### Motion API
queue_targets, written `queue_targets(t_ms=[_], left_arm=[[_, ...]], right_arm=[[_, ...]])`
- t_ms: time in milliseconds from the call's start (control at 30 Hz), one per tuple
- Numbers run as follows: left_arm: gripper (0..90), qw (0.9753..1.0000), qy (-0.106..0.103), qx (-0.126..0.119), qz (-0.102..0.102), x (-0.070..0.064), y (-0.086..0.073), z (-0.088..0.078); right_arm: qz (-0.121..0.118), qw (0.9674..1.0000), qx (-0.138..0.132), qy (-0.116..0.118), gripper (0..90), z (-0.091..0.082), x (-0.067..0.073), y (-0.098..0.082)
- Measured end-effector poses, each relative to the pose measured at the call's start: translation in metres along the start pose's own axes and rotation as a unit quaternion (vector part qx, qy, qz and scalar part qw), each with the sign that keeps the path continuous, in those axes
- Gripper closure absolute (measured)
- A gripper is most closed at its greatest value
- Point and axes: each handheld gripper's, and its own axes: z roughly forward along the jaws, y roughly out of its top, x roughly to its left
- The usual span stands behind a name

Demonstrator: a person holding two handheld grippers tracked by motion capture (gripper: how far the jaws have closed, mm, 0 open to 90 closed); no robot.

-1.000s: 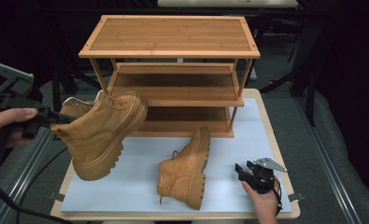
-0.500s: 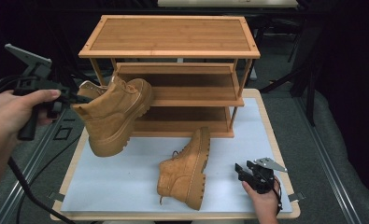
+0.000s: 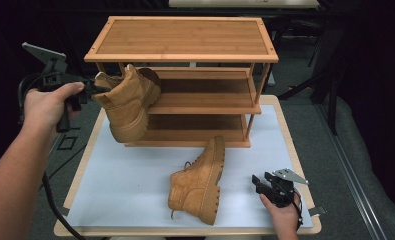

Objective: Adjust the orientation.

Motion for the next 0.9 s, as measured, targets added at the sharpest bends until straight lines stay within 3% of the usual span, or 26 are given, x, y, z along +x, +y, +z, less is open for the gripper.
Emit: queue_targets(t_ms=[133,200,333,500,633,733,767,900], left_arm=[[77.9,0.9999,-0.001,-0.007,0.008,-0.002,-0.006,0.018],[77.3,0.9997,0.002,-0.003,0.026,-0.008,-0.013,0.027],[76.8,0.9990,0.018,-0.012,0.039,-0.015,-0.017,0.029],[75.4,0.9973,0.031,0.001,0.066,-0.019,-0.026,0.034],[73.3,0.9967,0.032,0.005,0.075,-0.017,-0.031,0.035],[74.1,0.9975,0.020,-0.012,0.067,-0.014,-0.029,0.035],[74.5,0.9975,0.016,-0.029,0.062,-0.014,-0.029,0.035],[75.5,0.9971,0.019,-0.036,0.065,-0.016,-0.027,0.040]], right_arm=[[-0.001,1.0000,0.000,0.000,45.9,0.000,0.000,0.000],[-0.002,1.0000,0.000,0.001,45.9,0.000,0.000,0.000],[-0.003,1.0000,0.001,0.000,45.9,0.000,0.001,0.000],[-0.006,1.0000,0.005,0.001,45.9,0.000,0.002,0.001],[-0.006,1.0000,0.007,0.000,45.9,0.000,0.002,0.001],[-0.006,1.0000,0.001,0.001,45.9,0.002,0.003,0.001],[-0.005,1.0000,0.002,0.002,45.9,0.002,0.003,0.001],[-0.010,0.9999,0.007,0.002,45.9,0.002,0.005,0.001]])
